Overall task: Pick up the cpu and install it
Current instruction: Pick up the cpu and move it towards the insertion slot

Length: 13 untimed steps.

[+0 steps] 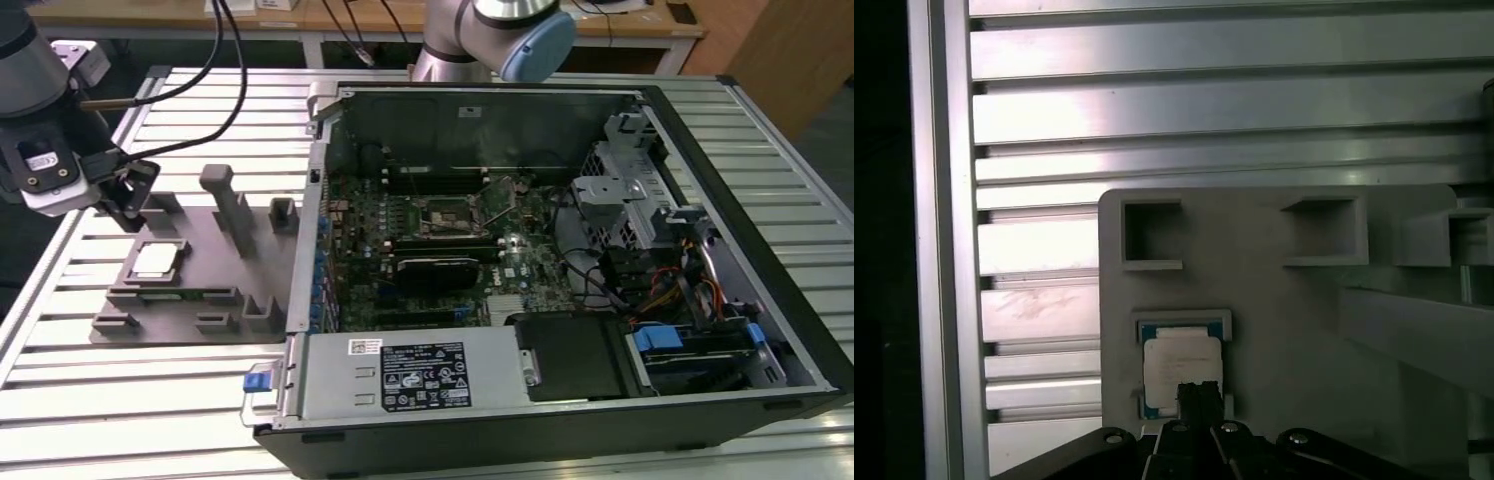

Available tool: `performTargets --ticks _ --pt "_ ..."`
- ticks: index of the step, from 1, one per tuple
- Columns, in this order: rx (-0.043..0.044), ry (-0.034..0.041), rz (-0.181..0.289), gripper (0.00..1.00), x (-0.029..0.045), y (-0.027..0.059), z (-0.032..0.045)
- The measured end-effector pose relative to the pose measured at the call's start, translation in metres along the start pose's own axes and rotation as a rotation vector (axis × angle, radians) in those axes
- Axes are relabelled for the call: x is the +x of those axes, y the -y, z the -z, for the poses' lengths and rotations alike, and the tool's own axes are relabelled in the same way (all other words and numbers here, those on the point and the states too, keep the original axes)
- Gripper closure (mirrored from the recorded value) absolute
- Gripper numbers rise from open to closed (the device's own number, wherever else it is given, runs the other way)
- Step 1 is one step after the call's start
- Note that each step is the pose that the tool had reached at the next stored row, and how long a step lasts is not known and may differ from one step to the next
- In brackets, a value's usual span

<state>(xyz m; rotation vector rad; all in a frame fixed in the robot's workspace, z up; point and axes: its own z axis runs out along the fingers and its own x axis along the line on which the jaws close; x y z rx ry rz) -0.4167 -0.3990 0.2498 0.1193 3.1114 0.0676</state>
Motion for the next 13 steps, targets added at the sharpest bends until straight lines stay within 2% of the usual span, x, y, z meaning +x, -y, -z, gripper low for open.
performTargets --ticks 13 --pt "-0.0001 0.0 0.0 0.89 0.001 0.0007 -0.0156"
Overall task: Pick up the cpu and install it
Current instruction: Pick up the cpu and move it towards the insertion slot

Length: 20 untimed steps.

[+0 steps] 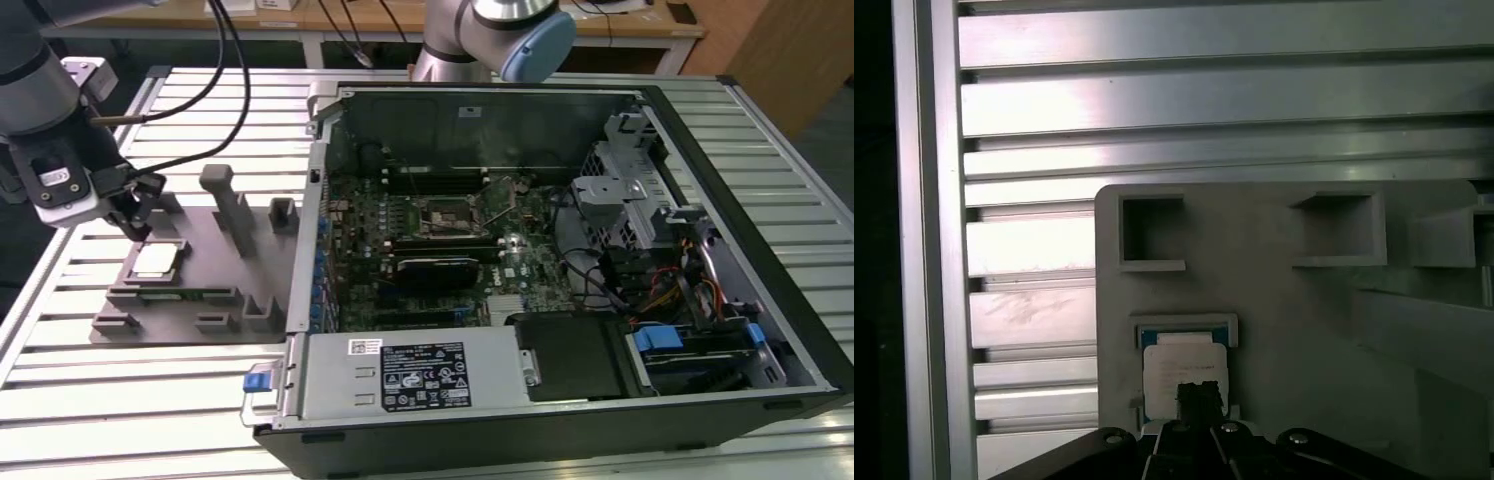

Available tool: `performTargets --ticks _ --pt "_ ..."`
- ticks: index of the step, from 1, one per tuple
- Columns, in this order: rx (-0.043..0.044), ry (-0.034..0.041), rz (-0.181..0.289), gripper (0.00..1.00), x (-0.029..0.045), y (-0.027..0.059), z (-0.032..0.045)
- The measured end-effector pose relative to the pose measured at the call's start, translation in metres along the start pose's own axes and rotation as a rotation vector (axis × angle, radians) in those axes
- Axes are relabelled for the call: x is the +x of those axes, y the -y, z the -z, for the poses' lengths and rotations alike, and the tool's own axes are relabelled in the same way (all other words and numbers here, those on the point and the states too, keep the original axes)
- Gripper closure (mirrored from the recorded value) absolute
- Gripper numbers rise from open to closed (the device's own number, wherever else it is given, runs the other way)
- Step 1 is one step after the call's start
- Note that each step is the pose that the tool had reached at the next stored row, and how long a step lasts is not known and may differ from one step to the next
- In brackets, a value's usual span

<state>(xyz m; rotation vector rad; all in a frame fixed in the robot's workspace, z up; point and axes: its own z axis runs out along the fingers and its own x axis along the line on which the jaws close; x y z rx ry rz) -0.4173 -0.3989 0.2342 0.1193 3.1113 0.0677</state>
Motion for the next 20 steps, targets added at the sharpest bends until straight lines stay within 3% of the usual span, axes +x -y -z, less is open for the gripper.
performTargets --ticks 12,20 --pt "0.0001 0.0001 0.0 0.89 0.0006 0.0009 -0.0208" --pt "-0.0002 -0.0006 0.012 0.89 0.0009 0.0012 -0.0276"
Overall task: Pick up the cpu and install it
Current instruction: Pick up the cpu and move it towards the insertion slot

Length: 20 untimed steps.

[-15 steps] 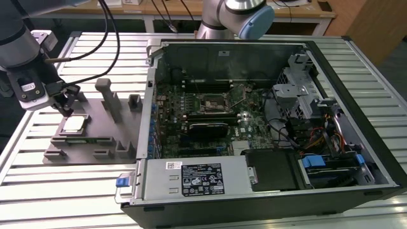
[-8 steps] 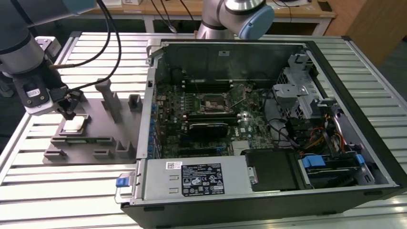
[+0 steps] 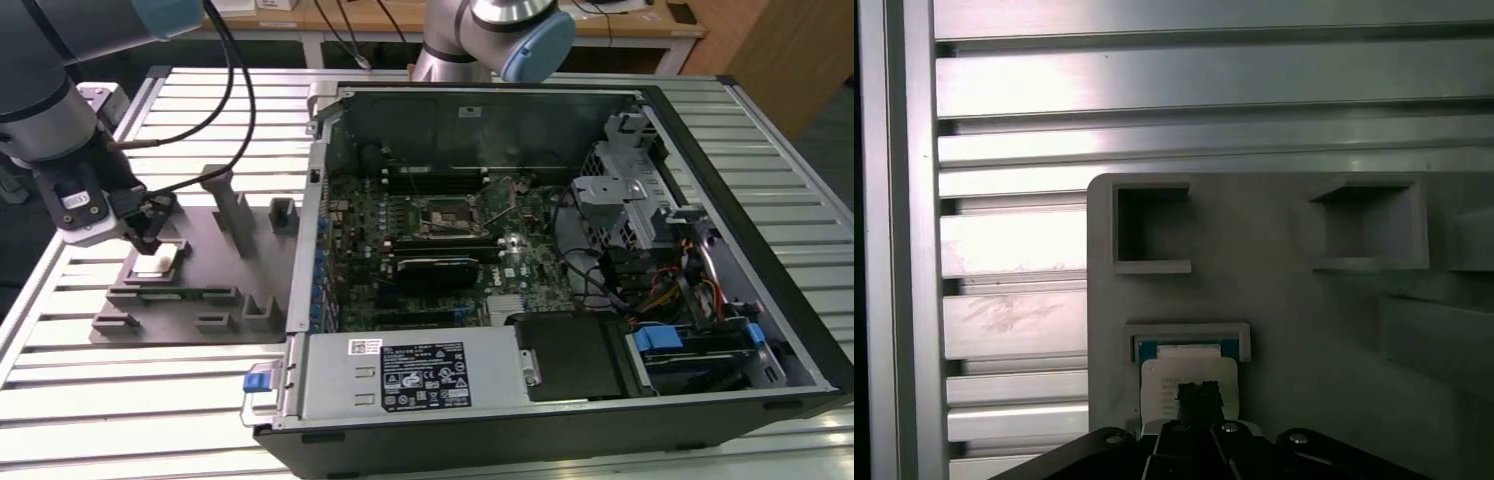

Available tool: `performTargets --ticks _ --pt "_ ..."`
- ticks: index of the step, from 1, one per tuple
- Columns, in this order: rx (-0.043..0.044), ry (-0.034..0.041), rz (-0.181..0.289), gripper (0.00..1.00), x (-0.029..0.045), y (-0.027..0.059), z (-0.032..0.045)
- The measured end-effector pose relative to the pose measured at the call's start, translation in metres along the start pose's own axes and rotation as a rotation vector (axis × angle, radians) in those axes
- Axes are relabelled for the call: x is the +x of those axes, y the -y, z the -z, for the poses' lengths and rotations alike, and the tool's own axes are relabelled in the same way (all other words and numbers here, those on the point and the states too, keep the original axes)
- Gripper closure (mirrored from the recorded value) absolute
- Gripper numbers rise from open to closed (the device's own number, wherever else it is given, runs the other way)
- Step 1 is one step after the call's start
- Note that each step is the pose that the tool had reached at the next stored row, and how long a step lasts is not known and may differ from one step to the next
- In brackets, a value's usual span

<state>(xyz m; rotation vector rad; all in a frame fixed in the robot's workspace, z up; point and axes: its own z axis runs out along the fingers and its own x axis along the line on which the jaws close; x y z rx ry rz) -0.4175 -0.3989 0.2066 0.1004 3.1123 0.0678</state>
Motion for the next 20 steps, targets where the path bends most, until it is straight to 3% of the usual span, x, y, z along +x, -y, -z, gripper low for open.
performTargets --ticks 14,20 --pt "-0.0002 -0.0009 0.018 0.89 0.0 0.0046 -0.0115" --pt "-0.0002 -0.001 0.019 0.89 0.0 0.0046 -0.0118"
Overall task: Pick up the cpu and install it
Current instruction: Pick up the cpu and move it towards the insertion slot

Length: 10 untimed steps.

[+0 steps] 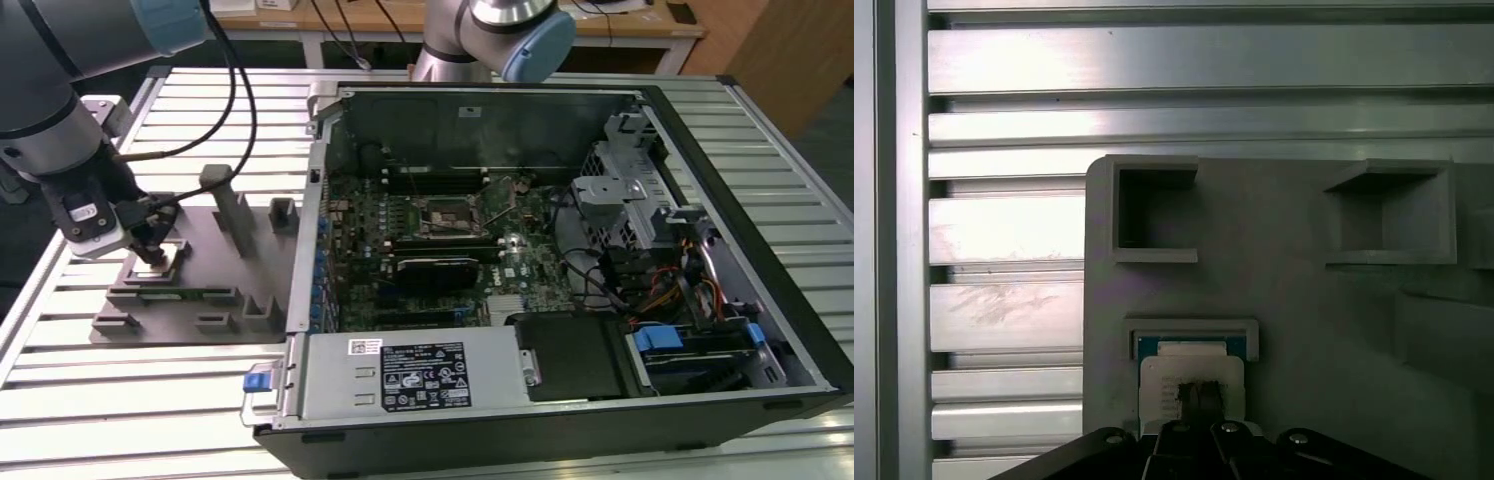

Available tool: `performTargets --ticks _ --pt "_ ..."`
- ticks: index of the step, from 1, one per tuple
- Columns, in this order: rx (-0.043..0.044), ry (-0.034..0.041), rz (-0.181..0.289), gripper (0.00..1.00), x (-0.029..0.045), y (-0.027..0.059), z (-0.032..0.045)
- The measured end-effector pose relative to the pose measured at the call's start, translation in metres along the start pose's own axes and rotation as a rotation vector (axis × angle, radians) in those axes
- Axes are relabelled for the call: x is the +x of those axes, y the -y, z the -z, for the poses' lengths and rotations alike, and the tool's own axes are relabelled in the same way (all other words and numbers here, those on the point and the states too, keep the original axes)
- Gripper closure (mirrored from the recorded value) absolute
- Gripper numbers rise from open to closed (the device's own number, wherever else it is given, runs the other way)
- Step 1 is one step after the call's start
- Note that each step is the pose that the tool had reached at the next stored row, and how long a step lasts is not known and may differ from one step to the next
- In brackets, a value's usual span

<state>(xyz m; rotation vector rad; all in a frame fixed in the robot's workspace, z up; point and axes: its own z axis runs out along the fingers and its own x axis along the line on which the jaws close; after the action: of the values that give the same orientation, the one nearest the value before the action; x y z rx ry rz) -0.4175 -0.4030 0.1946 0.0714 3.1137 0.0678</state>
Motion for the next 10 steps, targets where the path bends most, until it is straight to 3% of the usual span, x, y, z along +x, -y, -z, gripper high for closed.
performTargets --ticks 3,6,10 --pt "-0.0001 0.0 0.0 0.89 0.0 0.0 0.0" --pt "0.0 0.0 0.0 0.71 0.0 0.0 0.0" --pt "-0.0001 0.0001 0.0 0.59 0.0 0.0 0.0"
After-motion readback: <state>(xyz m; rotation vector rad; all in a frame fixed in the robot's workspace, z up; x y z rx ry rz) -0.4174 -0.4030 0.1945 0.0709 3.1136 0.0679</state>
